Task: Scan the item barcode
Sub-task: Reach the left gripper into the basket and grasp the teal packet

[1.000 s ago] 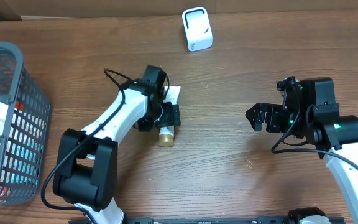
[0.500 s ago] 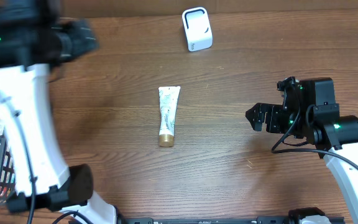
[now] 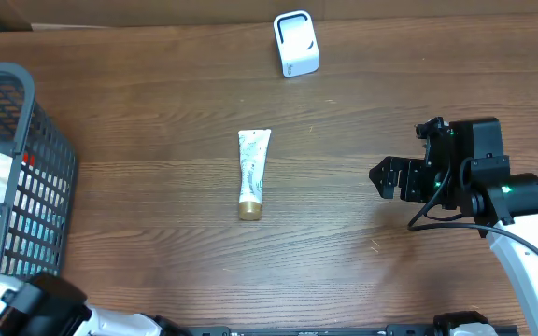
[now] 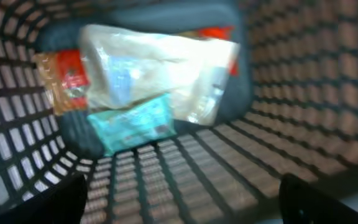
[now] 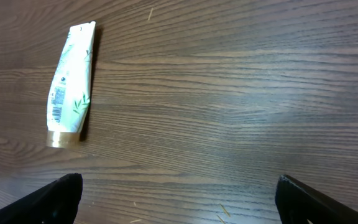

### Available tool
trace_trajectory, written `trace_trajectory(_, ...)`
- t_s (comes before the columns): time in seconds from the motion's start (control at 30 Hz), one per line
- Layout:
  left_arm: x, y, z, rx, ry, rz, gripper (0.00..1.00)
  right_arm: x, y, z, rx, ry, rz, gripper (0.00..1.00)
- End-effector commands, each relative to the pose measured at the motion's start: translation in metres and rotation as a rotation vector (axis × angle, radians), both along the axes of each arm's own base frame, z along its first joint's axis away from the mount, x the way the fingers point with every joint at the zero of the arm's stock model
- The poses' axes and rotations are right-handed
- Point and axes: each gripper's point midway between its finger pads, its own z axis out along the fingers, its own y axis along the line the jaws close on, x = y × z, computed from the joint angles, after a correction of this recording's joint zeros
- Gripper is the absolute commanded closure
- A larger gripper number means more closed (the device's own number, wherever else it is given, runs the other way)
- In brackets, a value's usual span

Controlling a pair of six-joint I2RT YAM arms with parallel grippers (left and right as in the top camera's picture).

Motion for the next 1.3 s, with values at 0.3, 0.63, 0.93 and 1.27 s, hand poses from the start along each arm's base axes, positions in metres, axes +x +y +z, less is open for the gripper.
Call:
trace_trajectory(0.3,-0.031,0.002,-0.152,-0.251,0.185,0.145,0.11,0.005,0.001,0.01,-0.008,-0.033,0.008,0.0)
trace_trajectory(0.63,-0.057,-0.009,-0.23,-0.266,0.314,0.183,0.12,0.002,0.0,0.008,-0.01,-0.019,0.008,0.0)
trace_trajectory(0.93,-0.04,-0.006,-0.256,-0.197,0.282,0.129,0.11,0.002,0.0,0.008,-0.01,-0.02,0.008,0.0)
trace_trajectory(1.27,-0.017,-0.016,-0.275,-0.124,0.297,0.036,0.11,0.002,0.0,0.008,-0.01,-0.02,0.008,0.0)
